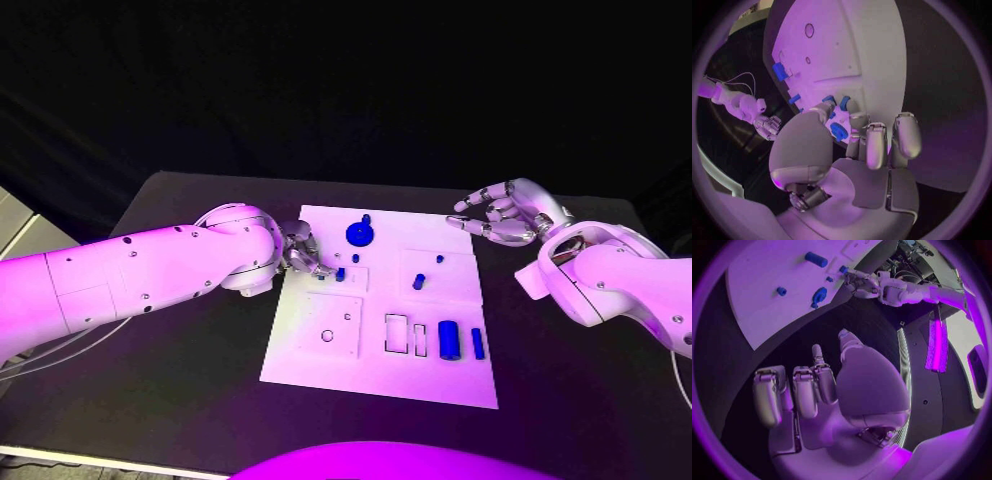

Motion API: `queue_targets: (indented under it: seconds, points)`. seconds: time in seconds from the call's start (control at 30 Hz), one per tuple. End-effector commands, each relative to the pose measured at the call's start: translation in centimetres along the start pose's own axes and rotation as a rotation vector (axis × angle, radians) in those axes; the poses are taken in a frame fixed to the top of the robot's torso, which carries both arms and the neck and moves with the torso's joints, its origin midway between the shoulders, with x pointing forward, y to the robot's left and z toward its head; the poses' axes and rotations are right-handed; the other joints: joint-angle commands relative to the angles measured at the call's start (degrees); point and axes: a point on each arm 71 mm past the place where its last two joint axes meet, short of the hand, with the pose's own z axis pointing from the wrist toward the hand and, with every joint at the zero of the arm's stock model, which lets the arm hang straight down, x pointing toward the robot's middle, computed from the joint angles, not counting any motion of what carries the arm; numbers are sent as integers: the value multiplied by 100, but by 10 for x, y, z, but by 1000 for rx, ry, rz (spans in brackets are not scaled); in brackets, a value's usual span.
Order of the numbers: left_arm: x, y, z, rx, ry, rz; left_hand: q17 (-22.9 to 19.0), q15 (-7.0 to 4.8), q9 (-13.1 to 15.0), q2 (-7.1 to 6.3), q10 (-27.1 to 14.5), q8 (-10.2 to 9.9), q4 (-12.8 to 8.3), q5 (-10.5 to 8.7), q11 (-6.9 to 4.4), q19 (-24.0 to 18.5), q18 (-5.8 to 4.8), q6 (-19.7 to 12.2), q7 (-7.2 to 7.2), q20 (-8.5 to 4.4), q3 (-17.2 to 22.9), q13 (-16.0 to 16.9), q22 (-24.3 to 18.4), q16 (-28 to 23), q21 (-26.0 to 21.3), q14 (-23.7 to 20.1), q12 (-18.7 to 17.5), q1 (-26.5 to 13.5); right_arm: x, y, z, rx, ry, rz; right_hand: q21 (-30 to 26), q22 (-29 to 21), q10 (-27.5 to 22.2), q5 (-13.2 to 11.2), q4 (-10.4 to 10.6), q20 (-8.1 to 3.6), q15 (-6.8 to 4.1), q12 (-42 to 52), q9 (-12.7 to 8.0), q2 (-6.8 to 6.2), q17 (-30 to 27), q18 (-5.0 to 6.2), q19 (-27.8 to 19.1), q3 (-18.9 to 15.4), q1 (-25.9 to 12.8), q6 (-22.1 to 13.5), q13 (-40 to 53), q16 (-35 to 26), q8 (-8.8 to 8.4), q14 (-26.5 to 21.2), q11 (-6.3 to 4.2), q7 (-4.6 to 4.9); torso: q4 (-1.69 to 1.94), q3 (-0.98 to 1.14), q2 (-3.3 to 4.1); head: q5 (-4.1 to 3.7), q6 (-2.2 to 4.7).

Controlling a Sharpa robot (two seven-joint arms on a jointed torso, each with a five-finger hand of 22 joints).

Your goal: Assemble the parts on the task board

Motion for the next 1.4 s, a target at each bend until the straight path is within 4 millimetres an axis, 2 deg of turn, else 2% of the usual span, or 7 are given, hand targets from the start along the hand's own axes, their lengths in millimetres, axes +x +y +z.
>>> queue_targets:
  seconds: [0.03, 0.87, 1.0, 1.03, 1.1, 1.2, 1.4]
  points:
    - [2, 7, 1, -44, -4, 9, 361, -4, 11, 74, -14, -166, -5, -20, 9, -45, -37, -23, 24, 4, -44, 16, 3, -14, -25, 325, -2, -9, 1, 1, 0, -14, 6, -9, -20, 1412, -38, 23, 3, -27, -25, -25, -7, 51, 1319, 3, 524, -27, -25, -30, 820, -37, 34, 550, -7, 10, 2, -4, 1, -13, 8]
    - [-31, -8, -15, 51, -92, -144, 301, 12, -14, 200, -165, -224, -4, 47, 36, -164, -2, -132, 62, 3, -138, -205, -142, -44, -116, 307, -156, 76, 3, 0, 1, -10, 9, -9, -20, 1412, -38, 28, 0, -27, -25, -25, -8, 59, 1322, 3, 524, -32, -36, -33, 820, -36, 34, 551, -7, 11, -2, 2, 3, -20, 48]
    - [-41, -10, -15, 129, -138, -251, -288, 134, -43, 284, -966, -310, -7, 63, 185, -705, 131, -497, 223, 83, -197, -1203, -746, -350, -522, 63, -874, 176, 2, -1, 1, -8, 5, -10, -20, 1412, -38, 28, 0, -27, -25, -25, -8, 59, 1322, 3, 524, -32, -36, -33, 820, -36, 34, 551, -7, 11, 3, 14, 2, -23, 54]
    - [-43, -12, -15, 162, -155, -270, -1148, 271, -117, 288, -1379, -409, -13, 74, 337, -1392, 285, -819, 384, 179, -175, -1394, -1493, -839, -1059, -375, -1083, 334, 2, -1, 1, -8, 4, -10, -20, 1412, -38, 28, 0, -27, -25, -25, -8, 59, 1322, 3, 524, -32, -36, -33, 820, -36, 34, 551, -7, 11, 2, 16, 1, -22, 67]
    - [-46, -17, -15, 245, -203, -282, -2060, 422, -238, 283, -1752, -484, -13, 80, 485, -2127, 444, -1136, 547, 306, -55, -1524, -2294, -1407, -1712, -940, -1227, 674, 1, -1, 0, -8, 1, -10, -25, 1409, -41, 34, -3, -27, -25, -30, -10, 70, 1311, 4, 522, -33, -42, -34, 816, -41, 36, 548, -7, 11, 0, 15, 6, -31, 82]
    - [-46, -27, -15, 388, -299, -224, -3269, 587, -542, 90, -2326, -653, -78, 86, 662, -2636, 544, -1455, 746, 469, 393, -1937, -2873, -2219, -2314, -1810, -1717, 1569, 1, -2, 1, -8, -3, -11, -59, 1390, -58, 47, -13, -27, -25, -50, -12, 92, 1298, 12, 506, -19, -19, -36, 800, -48, 38, 545, -8, 10, -1, 5, 7, -51, 103]
    - [-35, -44, -11, 550, -368, -79, -3636, 656, -1137, -321, -2605, -870, -89, 19, 741, -2760, 561, -1585, 752, 587, 936, -2687, -2952, -2462, -2530, -2285, -2367, 2351, 0, -2, 1, -11, -7, -12, -226, 1294, -277, 62, -25, -28, -27, -330, -20, 112, 1168, 53, 431, 14, 57, -45, 573, -115, 44, 509, -10, 10, -4, -1, 6, -71, 126]
